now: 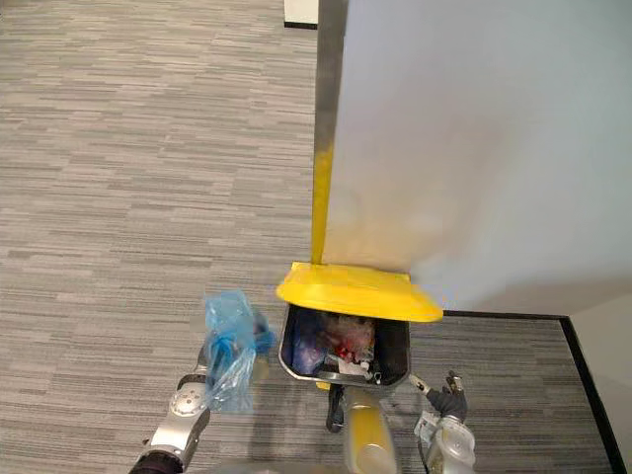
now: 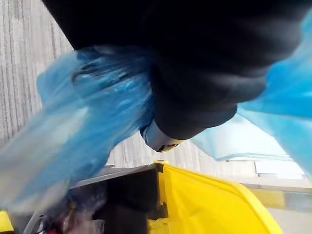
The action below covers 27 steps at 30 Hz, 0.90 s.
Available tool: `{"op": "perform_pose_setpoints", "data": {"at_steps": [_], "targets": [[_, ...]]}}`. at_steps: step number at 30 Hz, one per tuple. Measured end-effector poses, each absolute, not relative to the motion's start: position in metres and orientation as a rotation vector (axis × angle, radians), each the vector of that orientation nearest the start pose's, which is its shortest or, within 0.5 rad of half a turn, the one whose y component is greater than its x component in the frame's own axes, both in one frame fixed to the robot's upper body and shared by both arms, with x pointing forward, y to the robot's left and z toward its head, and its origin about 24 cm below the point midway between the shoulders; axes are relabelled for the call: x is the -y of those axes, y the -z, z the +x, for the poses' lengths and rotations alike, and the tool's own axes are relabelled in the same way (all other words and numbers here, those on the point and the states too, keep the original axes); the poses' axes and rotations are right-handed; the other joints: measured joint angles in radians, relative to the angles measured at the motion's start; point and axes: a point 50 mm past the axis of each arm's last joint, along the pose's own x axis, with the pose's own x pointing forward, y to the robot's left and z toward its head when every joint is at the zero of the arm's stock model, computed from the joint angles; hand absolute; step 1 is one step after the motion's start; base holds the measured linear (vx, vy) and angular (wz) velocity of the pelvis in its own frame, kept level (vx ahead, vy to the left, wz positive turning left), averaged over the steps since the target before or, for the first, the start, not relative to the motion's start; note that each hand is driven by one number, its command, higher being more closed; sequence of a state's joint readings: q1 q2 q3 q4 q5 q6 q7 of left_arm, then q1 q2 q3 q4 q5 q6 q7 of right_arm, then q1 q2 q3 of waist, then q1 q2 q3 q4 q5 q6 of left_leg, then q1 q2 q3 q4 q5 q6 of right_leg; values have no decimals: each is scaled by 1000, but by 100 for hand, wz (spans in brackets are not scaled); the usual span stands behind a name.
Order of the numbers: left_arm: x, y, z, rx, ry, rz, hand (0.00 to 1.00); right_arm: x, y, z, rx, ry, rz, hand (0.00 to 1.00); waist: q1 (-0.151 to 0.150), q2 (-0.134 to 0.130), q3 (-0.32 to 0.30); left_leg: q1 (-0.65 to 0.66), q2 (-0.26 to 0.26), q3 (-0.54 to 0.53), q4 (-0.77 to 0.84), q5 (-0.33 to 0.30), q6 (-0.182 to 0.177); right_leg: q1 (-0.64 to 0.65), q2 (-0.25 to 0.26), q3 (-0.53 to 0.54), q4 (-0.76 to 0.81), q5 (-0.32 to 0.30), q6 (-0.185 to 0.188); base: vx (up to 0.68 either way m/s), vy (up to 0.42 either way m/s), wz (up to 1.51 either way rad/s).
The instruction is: Gather rubbish on tea table into small bin, then transfer packed bag to large trash can.
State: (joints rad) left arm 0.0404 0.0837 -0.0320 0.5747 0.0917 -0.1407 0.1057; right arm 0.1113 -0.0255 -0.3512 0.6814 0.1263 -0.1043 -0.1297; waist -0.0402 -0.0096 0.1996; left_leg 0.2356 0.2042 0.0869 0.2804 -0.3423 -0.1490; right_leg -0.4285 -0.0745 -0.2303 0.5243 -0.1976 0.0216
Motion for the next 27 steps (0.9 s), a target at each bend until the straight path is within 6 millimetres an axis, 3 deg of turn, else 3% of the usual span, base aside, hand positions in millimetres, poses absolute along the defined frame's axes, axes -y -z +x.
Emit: {"op": "perform_pose_setpoints", "data": {"at_steps": [5, 11, 13, 17, 23, 27], "targets": [[-173, 83, 195, -487, -44, 194, 100, 221, 113, 154, -671, 477, 126, 0, 0, 4, -30, -48, 1, -4, -58, 1, -2, -34, -18, -34, -32, 23, 2, -45, -3, 29], [-182, 84, 192, -496, -50, 224, 100, 198, 98, 198, -597, 292, 58, 0, 3, 22, -44, -135, 1, -48, -103, 4, -10, -83, -30, -56, -91, 73, 23, -93, -12, 20], [-185, 83, 192, -496, -52, 233, 100, 194, 92, 209, -567, 259, 32, 0, 8, 26, -43, -154, 3, -64, -100, 9, -19, -87, -27, -61, -108, 84, 11, -85, -22, 16], [-184, 80, 197, -478, -42, 239, 100, 195, 64, 248, -445, 169, -97, 0, 30, 42, -34, -198, 8, -76, -82, 13, -26, -104, -19, -62, -131, 101, 25, -56, -19, 6], [-177, 66, 210, -391, -17, 231, 100, 204, 18, 292, -274, 121, -274, 0, 57, 55, -14, -255, 10, -107, -51, 14, -28, -122, -19, -68, -147, 117, 14, -49, 1, 12], [-176, 56, 217, -332, -13, 227, 100, 212, -21, 320, -150, 105, -380, 0, 56, 57, 16, -280, 12, -116, -27, 17, -33, -123, -23, -75, -149, 116, 14, -49, -2, 13]]}}
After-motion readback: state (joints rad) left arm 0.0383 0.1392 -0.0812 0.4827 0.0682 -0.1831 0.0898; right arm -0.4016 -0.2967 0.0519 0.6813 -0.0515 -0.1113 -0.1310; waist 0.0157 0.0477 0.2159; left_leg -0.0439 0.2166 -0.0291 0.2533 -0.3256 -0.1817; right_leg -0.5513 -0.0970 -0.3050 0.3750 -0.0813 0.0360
